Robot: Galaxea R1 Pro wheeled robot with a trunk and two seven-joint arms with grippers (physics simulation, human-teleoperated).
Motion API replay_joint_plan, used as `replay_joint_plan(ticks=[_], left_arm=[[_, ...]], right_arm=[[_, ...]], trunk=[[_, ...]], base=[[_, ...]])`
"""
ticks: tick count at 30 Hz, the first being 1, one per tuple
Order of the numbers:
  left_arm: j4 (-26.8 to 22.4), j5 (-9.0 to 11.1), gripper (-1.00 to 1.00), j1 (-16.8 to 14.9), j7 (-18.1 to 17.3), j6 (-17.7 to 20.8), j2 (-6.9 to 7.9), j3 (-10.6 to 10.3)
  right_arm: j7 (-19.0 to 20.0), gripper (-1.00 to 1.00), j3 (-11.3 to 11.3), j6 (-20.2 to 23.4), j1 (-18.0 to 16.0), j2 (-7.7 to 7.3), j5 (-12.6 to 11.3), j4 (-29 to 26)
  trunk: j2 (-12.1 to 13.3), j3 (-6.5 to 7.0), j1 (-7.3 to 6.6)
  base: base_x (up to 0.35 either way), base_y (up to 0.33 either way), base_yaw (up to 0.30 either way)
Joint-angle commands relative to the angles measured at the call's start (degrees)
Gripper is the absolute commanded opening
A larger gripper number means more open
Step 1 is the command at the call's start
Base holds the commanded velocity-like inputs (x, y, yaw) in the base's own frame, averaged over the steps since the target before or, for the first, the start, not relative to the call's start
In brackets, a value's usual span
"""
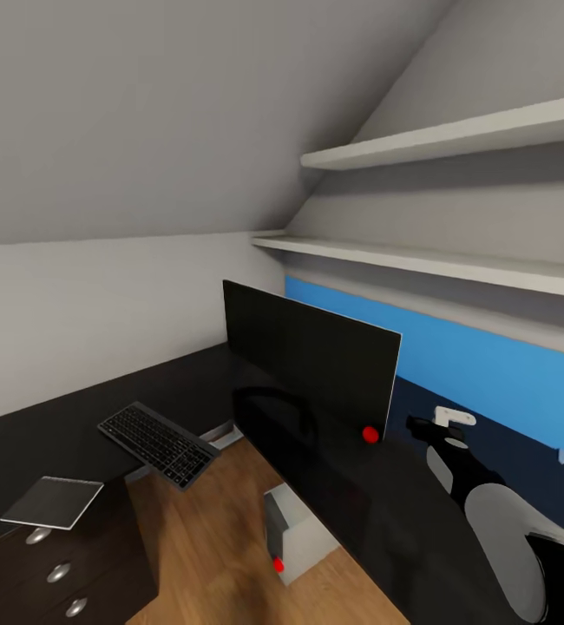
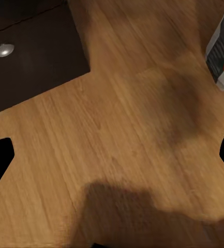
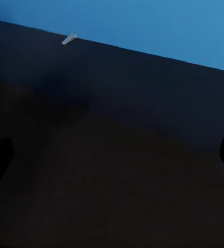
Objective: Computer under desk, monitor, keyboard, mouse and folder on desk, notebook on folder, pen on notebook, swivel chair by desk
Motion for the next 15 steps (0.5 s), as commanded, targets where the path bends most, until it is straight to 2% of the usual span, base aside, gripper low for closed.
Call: replay_joint_plan(ticks=[1,7,10,12,13,14,15], left_arm=[[-0.06,0.6,1.0,-0.01,0.32,0.24,0.04,-0.27],[-1.42,0.5,1.0,0.07,0.21,2.31,-0.71,-0.29],[-5.64,0.47,1.0,0.07,0.25,6.78,-1.42,-0.31],[-13.08,0.46,1.0,0.08,0.29,17.28,-1.75,-0.29],[-19.82,0.51,1.0,0.08,0.36,26.39,-1.9,-0.28],[-24.16,0.55,1.0,0.08,0.37,31.67,-1.98,-0.28],[-26.2,0.57,1.0,0.08,0.37,33.89,-2.05,-0.28]], right_arm=[[-0.05,1.0,-0.18,-0.14,-0.05,0.0,0.1,0.04],[-0.05,1.0,-0.19,-0.14,-0.05,-0.04,0.1,0.04],[-0.05,1.0,-0.19,-0.14,-0.05,-0.02,0.1,0.04],[-0.05,1.0,-0.19,-0.14,-0.05,-0.04,0.1,0.05],[-0.05,1.0,-0.19,-0.14,-0.05,-0.04,0.1,0.0],[-0.05,1.0,-0.19,-0.14,-0.05,-0.05,0.1,0.02],[-0.05,1.0,-0.19,-0.14,-0.05,-0.05,0.1,0.01]], trunk=[[-0.47,-0.25,0.23],[-2.87,-1.32,1.55],[-4.08,-1.86,2.21],[-4.88,-2.22,2.65],[-5.28,-2.4,2.87],[-5.68,-2.58,3.09],[-6.08,-2.76,3.31]], base=[[0.0,0.0,0.0],[0.0,0.0,0.0],[0.0,0.0,0.0],[0.0,0.0,0.0],[0.0,0.0,0.0],[0.0,0.0,0.0],[0.0,0.0,0.0]])
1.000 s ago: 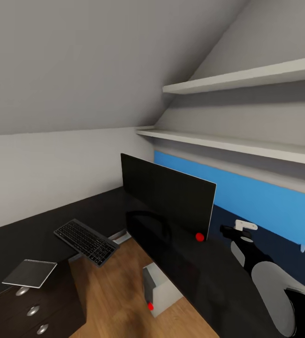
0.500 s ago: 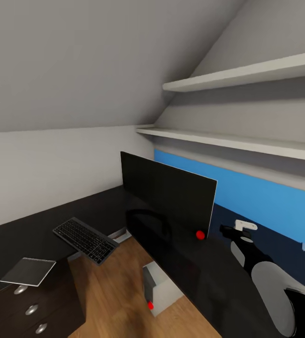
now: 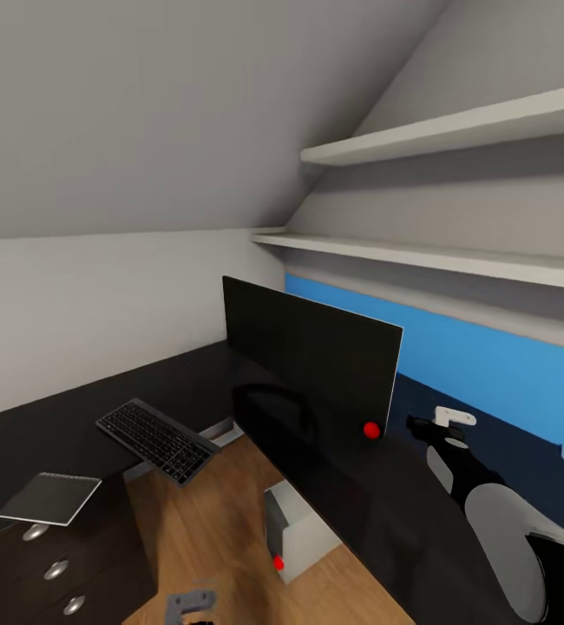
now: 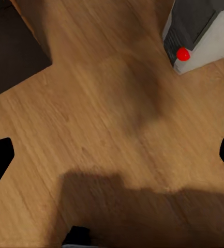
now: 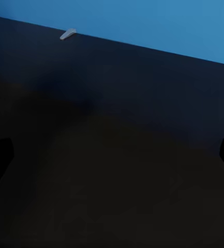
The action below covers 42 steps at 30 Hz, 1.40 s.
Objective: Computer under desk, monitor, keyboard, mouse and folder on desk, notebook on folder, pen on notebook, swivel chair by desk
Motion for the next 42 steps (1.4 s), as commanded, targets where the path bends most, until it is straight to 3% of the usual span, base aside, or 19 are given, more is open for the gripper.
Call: replay_joint_plan(ticks=[1,2,3,8,16,24,25,28,42], left_arm=[[-4.07,0.66,1.0,0.0,0.52,3.84,-0.27,-0.1],[-5.84,0.66,1.0,0.0,0.53,5.28,-0.5,-0.09],[-12.18,0.67,1.0,0.0,0.53,9.78,-2.18,-0.09],[-15.17,0.63,1.0,0.0,0.5,12.87,-3.36,-0.19],[-15.34,0.44,1.0,0.0,0.44,13.3,-3.17,-0.07],[-15.31,0.34,1.0,0.0,0.44,13.26,-3.0,-0.09],[-15.31,0.33,1.0,0.0,0.44,13.18,-2.26,-0.09],[-15.35,0.38,1.0,0.0,0.42,13.15,-1.91,-0.09],[-15.35,0.33,1.0,0.0,0.44,13.16,-1.77,-0.26]], right_arm=[[-0.05,1.0,-0.18,-0.14,-0.05,0.03,0.1,0.03],[-0.05,1.0,-0.18,-0.14,-0.05,0.03,0.1,0.02],[-0.05,1.0,-0.18,-0.14,-0.05,0.05,0.1,0.0],[-0.05,1.0,-0.18,-0.72,-0.05,0.03,0.1,0.01],[-0.22,1.0,-0.18,-6.57,-0.05,-0.06,0.19,0.25],[-0.31,1.0,-0.18,-6.81,-0.05,-0.07,0.19,0.26],[-0.31,1.0,-0.18,-6.82,-0.05,-0.07,0.19,0.26],[-0.31,1.0,-0.18,-6.86,-0.05,-0.24,0.19,0.23],[-0.23,1.0,-0.17,-6.89,-0.05,-0.95,0.19,0.42]], trunk=[[-0.46,-0.25,0.23],[-0.86,-0.43,0.45],[-1.26,-0.61,0.67],[-3.27,-1.5,1.77],[-6.08,-2.76,3.31],[-6.08,-2.76,3.31],[-6.08,-2.76,3.31],[-6.08,-2.76,3.31],[-6.08,-2.76,3.31]], base=[[0.0,0.0,0.0],[0.0,0.0,0.0],[0.0,0.0,0.0],[0.0,0.0,0.0],[0.0,0.0,0.0],[0.0,0.0,0.0],[0.022,0.0,0.0],[0.107,0.0,0.0],[0.134,0.026,0.0]])
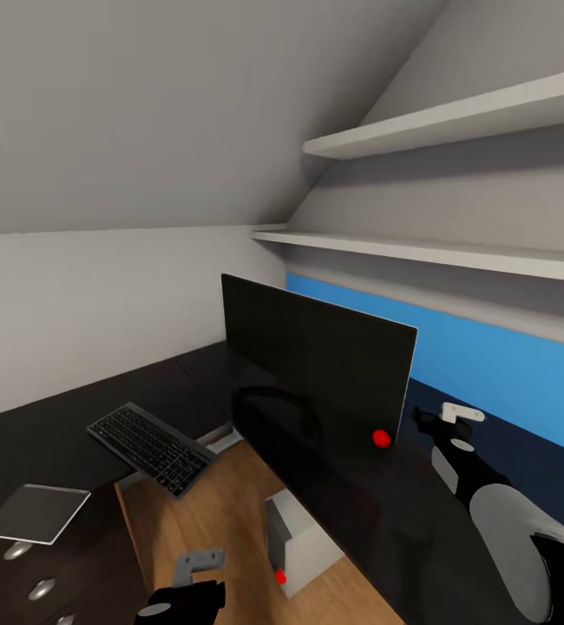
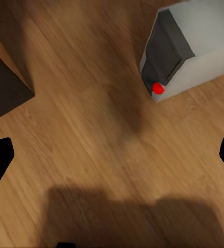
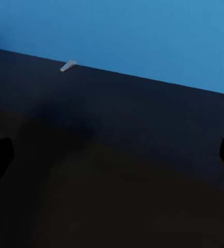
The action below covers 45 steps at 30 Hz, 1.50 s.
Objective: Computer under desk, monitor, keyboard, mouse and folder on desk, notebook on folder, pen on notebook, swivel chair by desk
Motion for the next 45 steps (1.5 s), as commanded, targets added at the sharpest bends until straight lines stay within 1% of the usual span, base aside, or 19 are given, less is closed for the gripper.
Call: replay_joint_plan(ticks=[1,10,15,22,24,25,27,29,31,32,33,37,42,45], left_arm=[[-0.07,0.6,1.0,-0.01,0.52,0.11,0.01,-0.03],[-0.04,0.58,1.0,-0.01,0.51,0.05,0.01,-0.03],[0.03,0.6,1.0,-0.01,0.52,0.02,0.01,0.08],[0.05,0.6,1.0,-0.01,0.52,0.08,0.01,0.04],[0.05,0.6,1.0,-0.01,0.52,0.09,0.01,0.04],[0.05,0.6,1.0,-0.01,0.52,0.09,0.01,0.0],[0.05,0.6,1.0,-0.01,0.52,0.09,0.01,-0.02],[0.05,0.6,1.0,-0.01,0.52,0.13,0.01,-0.04],[0.05,0.6,1.0,-0.01,0.52,0.13,0.01,-0.05],[0.05,0.6,1.0,-0.01,0.52,0.12,0.01,-0.05],[0.05,0.6,1.0,-0.01,0.52,0.14,0.01,-0.05],[0.05,0.6,1.0,-0.01,0.52,0.17,0.01,-0.06],[0.05,0.6,1.0,-0.01,0.52,0.17,0.01,-0.06],[0.05,0.6,1.0,-0.01,0.52,0.18,0.01,-0.06]], right_arm=[[-0.05,1.0,-0.17,-0.22,-0.05,0.01,0.11,0.07],[0.01,1.0,-0.16,-0.24,-0.05,0.01,0.11,0.02],[0.1,1.0,-0.17,-0.32,-0.05,-0.01,0.13,0.0],[0.69,1.0,0.04,-0.63,-0.02,-0.02,0.65,-0.05],[1.61,1.0,0.1,-0.65,0.01,-0.05,1.29,-0.11],[4.09,1.0,0.18,-0.67,0.02,-0.01,3.01,-0.06],[5.57,1.0,0.21,-0.67,0.03,-0.01,4.16,-0.01],[8.59,1.0,0.24,-0.68,0.07,0.0,6.23,0.05],[10.63,1.0,0.25,-0.68,0.1,0.01,7.12,0.07],[11.25,1.0,0.25,-0.68,0.1,0.01,7.32,0.07],[13.04,1.0,0.26,-0.68,0.11,0.01,7.7,0.08],[16.74,1.0,0.26,-0.68,0.14,0.01,8.1,0.09],[18.32,1.0,0.35,-0.68,0.2,0.14,8.7,0.07],[18.98,1.0,0.47,-0.63,0.21,0.84,9.12,0.08]], trunk=[[-0.03,-0.06,0.03],[-0.03,-0.06,0.03],[-0.03,-0.06,0.03],[-0.03,-0.06,0.03],[-0.03,-0.06,0.03],[-0.03,-0.06,0.03],[-0.03,-0.06,0.03],[-0.03,-0.06,0.03],[-0.03,-0.06,0.03],[-0.03,-0.06,0.03],[-0.03,-0.06,0.03],[-0.03,-0.06,0.03],[-0.03,-0.06,0.03],[-0.03,-0.06,0.03]], base=[[0.16,0.06,0.0],[0.067,0.02,0.0],[0.167,0.002,0.0],[0.03,0.0,0.0],[0.005,0.0,0.0],[0.002,0.0,0.0],[0.001,0.0,0.0],[0.0,0.0,0.0],[0.0,0.0,0.0],[0.0,0.0,0.0],[0.0,0.0,0.0],[0.0,0.0,0.0],[0.0,0.0,0.0],[0.0,0.0,0.003]])
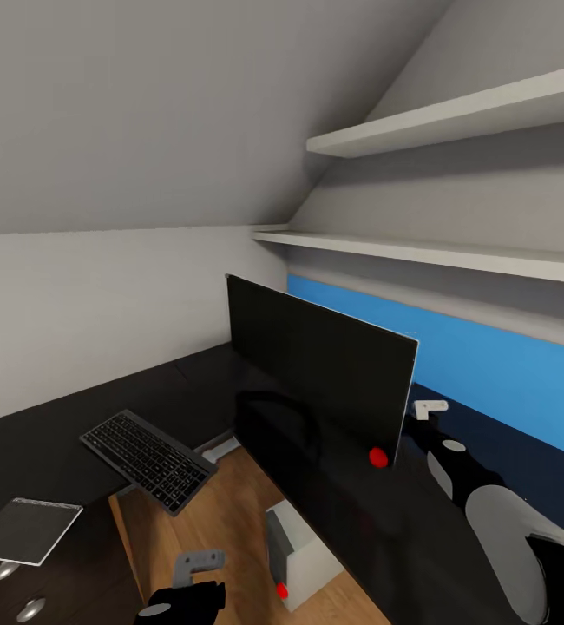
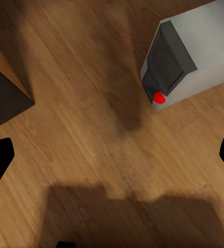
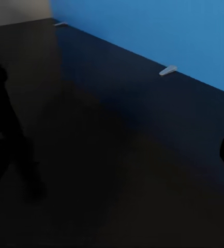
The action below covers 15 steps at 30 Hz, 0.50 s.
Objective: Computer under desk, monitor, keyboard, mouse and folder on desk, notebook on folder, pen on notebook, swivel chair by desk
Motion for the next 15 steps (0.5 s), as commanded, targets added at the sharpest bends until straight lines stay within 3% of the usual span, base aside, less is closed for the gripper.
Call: replay_joint_plan(ticks=[1,6,15], left_arm=[[-0.08,0.6,1.0,-0.01,0.52,0.11,0.0,-0.05],[-0.08,0.6,1.0,-0.01,0.52,0.11,0.0,-0.05],[0.86,0.61,1.0,-0.01,0.52,-0.06,-0.02,-0.03]], right_arm=[[0.41,1.0,-0.5,-0.2,-0.05,0.43,0.65,0.05],[0.5,1.0,-0.52,-0.19,-0.05,1.13,0.76,0.05],[0.55,1.0,-0.45,-0.18,-0.05,1.4,0.79,0.2]], trunk=[[-0.04,-0.06,0.0],[-0.04,-0.06,0.0],[-0.04,-0.06,0.0]], base=[[0.0,0.0,0.057],[0.0,0.0,0.173],[-0.03,0.0,0.265]])
